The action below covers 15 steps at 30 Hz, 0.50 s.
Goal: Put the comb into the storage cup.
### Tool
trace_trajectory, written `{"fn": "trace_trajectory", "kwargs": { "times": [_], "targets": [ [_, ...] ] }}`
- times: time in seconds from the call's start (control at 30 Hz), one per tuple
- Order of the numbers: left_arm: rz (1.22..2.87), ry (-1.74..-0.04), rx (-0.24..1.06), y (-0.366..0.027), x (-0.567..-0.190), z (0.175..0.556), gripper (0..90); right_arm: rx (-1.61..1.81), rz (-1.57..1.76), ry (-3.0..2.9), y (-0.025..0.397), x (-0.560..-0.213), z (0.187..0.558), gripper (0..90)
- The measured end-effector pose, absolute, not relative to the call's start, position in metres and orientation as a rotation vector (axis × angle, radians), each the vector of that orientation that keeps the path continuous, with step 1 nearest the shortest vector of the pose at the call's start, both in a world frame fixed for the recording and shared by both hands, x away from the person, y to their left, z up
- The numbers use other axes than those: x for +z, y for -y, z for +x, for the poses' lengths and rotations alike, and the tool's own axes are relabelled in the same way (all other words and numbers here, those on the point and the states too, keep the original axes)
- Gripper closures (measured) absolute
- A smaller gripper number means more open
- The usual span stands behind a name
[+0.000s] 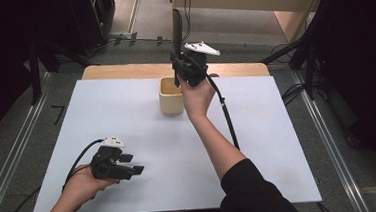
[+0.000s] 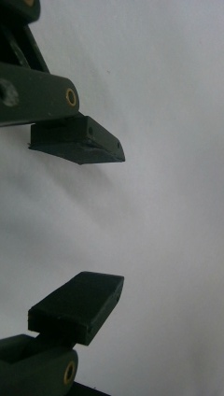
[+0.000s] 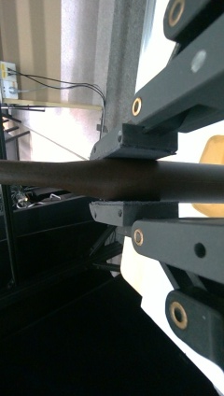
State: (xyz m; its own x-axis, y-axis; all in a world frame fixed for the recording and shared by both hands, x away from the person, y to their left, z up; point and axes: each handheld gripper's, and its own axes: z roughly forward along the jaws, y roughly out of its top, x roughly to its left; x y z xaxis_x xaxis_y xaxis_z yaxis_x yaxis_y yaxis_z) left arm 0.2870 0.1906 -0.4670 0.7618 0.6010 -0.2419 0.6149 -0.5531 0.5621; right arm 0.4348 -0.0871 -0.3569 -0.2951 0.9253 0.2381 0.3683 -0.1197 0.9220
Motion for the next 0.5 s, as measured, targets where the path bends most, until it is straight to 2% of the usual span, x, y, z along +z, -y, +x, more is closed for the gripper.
{"fn": "trace_trajectory", "kwargs": {
  "times": [0.5],
  "targets": [
    [2.309,-0.901,-0.036,-0.191,-0.468,0.287,35.5,1.386,1.463,-1.649,0.080,-0.370,0.450,69.9]
  ]
}}
